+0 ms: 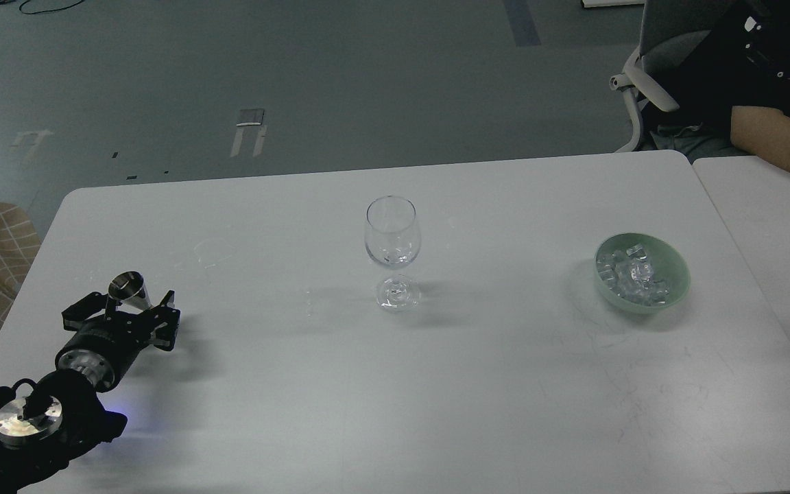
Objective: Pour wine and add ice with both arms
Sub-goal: 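Close the left gripper on the jigger and hold it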
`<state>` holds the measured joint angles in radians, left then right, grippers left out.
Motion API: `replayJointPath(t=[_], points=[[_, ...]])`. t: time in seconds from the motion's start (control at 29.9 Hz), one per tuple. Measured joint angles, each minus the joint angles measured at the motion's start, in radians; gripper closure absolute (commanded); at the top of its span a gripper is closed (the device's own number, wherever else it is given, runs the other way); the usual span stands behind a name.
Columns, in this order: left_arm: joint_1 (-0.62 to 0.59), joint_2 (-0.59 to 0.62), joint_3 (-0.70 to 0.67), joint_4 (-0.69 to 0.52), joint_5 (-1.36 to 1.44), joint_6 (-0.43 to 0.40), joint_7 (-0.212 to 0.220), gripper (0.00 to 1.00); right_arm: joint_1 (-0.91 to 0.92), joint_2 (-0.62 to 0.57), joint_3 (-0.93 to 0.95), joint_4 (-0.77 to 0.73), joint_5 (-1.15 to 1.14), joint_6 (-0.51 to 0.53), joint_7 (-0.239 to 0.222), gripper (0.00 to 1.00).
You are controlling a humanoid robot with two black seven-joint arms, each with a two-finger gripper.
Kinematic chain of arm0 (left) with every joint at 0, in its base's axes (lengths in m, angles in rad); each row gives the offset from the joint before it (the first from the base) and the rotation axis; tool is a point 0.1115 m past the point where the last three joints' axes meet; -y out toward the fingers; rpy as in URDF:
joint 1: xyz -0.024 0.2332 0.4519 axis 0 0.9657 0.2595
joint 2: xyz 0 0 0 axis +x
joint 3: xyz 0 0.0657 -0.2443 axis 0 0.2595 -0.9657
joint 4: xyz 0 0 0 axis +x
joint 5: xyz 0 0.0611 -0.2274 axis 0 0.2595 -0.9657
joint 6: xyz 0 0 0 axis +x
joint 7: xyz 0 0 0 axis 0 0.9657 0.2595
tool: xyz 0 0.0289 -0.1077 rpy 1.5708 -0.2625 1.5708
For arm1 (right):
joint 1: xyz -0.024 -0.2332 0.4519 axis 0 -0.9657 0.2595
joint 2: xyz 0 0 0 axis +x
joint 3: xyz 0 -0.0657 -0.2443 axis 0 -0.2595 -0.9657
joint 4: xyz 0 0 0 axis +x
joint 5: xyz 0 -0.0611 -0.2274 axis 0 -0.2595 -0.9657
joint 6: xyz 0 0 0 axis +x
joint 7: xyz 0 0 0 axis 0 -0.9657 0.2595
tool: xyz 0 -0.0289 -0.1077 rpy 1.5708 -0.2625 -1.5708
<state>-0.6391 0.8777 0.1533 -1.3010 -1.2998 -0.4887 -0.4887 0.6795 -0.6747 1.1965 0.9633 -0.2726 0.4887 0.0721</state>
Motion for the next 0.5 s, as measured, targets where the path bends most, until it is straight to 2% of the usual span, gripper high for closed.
replayJointPath(t=[0.5], points=[[0.007,-0.001,-0.001,0.013,-0.004,0.000,0.000,0.47,0.000,0.000,0.000,0.000,0.000,0.000,0.000,0.00]])
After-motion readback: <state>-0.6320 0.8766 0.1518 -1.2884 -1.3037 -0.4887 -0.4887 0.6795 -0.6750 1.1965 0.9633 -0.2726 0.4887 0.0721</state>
